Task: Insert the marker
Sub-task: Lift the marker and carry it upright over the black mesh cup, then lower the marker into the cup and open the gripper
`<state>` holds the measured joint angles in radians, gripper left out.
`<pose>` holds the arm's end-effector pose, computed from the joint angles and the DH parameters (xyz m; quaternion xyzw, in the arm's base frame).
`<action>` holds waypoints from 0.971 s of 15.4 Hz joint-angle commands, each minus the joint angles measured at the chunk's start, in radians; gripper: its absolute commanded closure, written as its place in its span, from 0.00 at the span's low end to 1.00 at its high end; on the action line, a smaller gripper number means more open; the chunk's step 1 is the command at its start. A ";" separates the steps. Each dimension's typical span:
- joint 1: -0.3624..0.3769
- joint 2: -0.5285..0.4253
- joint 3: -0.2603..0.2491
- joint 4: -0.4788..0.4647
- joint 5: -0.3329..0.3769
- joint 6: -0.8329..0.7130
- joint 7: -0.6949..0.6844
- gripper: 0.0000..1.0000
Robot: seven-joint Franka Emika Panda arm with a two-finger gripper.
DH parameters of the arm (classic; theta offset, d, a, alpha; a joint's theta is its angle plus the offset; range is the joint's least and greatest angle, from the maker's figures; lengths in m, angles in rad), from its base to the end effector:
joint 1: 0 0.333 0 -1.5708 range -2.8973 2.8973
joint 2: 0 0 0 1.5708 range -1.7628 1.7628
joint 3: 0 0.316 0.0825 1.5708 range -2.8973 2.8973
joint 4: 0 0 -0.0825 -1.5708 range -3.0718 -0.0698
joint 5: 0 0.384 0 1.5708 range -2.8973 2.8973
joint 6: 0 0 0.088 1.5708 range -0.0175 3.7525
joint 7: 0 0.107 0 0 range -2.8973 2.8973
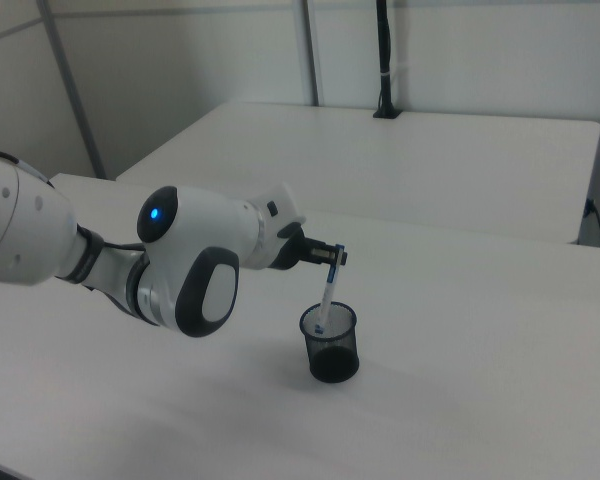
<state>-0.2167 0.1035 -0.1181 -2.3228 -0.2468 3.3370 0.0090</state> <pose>0.5424 -0.1597 0.4049 0.8986 -0.0323 0.4243 0.1072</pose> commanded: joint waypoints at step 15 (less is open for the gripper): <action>-0.029 -0.042 -0.018 -0.040 -0.019 0.016 -0.023 0.30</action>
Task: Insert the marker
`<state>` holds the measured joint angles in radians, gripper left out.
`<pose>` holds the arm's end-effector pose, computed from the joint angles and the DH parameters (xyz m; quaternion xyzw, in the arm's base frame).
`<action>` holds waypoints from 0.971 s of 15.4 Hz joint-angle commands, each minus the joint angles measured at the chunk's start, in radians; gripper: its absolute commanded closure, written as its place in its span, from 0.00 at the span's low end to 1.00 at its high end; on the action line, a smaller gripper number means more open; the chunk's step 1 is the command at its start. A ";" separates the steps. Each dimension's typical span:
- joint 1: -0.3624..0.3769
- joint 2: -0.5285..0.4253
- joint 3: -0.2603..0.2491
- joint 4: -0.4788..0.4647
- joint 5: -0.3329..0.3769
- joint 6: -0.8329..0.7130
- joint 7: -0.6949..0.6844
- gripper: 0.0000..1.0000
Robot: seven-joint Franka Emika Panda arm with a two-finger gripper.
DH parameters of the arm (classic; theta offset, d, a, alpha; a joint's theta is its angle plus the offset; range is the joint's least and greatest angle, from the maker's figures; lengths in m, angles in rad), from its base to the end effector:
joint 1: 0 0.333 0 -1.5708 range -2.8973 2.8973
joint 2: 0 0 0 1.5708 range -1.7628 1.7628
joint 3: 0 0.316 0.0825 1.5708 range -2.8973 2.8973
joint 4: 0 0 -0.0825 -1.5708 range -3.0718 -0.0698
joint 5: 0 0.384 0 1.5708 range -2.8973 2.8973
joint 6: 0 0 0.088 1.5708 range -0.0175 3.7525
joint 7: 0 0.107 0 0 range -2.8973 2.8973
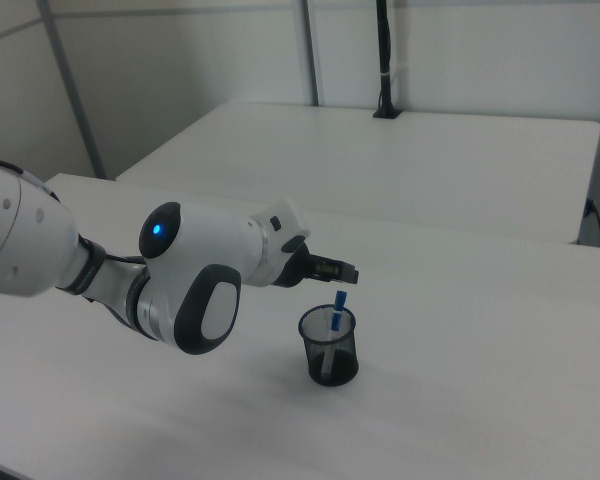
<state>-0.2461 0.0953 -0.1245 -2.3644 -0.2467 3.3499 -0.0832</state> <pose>0.5265 -0.1751 0.3927 0.9036 -0.0071 0.4083 0.1292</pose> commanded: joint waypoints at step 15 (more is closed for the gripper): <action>0.018 -0.120 0.204 0.488 0.001 -1.100 0.416 0.00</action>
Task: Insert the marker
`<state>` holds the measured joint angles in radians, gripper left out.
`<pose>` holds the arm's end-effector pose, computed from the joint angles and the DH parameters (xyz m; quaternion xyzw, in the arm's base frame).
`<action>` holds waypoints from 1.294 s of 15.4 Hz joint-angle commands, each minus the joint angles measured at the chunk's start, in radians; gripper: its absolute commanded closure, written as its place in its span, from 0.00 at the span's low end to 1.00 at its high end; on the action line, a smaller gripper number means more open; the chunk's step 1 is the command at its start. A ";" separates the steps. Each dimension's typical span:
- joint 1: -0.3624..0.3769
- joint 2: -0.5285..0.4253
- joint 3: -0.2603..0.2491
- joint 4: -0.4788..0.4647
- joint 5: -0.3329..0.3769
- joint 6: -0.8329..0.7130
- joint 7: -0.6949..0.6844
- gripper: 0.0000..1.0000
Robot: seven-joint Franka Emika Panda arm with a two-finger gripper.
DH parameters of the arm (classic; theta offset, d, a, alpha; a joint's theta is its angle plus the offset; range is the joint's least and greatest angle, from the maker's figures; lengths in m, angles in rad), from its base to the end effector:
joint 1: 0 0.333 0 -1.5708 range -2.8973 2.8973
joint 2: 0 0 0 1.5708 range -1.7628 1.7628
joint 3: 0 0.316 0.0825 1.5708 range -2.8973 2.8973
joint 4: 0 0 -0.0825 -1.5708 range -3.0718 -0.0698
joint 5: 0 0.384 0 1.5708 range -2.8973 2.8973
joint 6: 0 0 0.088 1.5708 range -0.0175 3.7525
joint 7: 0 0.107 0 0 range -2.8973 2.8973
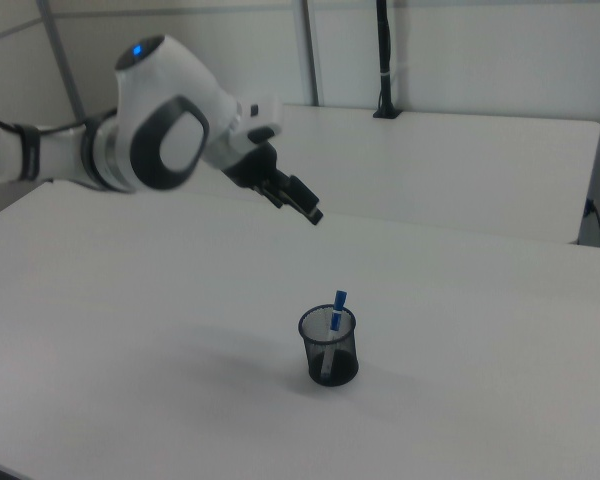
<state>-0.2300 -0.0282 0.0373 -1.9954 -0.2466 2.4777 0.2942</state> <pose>0.5780 -0.1117 0.5286 0.9499 -0.1589 0.2552 0.0855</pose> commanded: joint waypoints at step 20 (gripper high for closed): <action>0.136 -0.004 0.058 0.279 0.179 -0.724 -0.273 0.00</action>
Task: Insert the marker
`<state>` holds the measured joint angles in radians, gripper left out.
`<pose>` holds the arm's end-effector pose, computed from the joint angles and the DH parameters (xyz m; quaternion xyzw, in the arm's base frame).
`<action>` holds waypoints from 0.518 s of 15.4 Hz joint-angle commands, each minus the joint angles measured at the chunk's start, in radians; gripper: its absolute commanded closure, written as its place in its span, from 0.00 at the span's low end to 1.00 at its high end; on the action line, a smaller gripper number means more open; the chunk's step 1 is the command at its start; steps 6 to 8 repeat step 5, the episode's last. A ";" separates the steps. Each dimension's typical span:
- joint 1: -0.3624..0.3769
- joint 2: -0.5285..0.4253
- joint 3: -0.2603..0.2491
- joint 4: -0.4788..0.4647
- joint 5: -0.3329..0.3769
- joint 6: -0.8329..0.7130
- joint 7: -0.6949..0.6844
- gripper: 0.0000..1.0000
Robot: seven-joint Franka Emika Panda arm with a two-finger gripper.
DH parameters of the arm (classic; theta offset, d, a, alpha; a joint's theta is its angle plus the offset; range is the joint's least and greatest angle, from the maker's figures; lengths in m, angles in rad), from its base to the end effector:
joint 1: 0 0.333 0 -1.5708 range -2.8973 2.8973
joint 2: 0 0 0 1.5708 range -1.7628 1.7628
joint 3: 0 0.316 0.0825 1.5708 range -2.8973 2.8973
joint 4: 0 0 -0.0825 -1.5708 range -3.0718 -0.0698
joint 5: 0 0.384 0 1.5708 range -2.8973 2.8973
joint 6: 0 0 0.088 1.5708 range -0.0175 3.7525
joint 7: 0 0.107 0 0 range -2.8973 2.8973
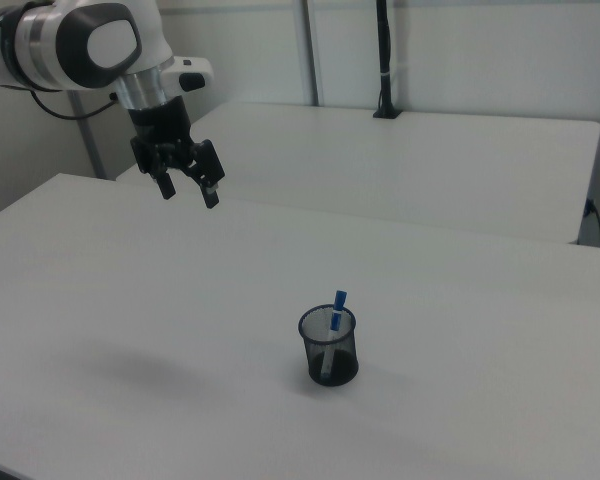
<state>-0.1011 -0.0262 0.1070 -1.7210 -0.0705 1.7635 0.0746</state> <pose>0.5607 -0.0022 0.5849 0.9983 -0.0287 0.0357 0.0348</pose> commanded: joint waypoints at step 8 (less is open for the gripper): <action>0.008 -0.009 -0.010 0.004 0.008 -0.013 -0.055 0.00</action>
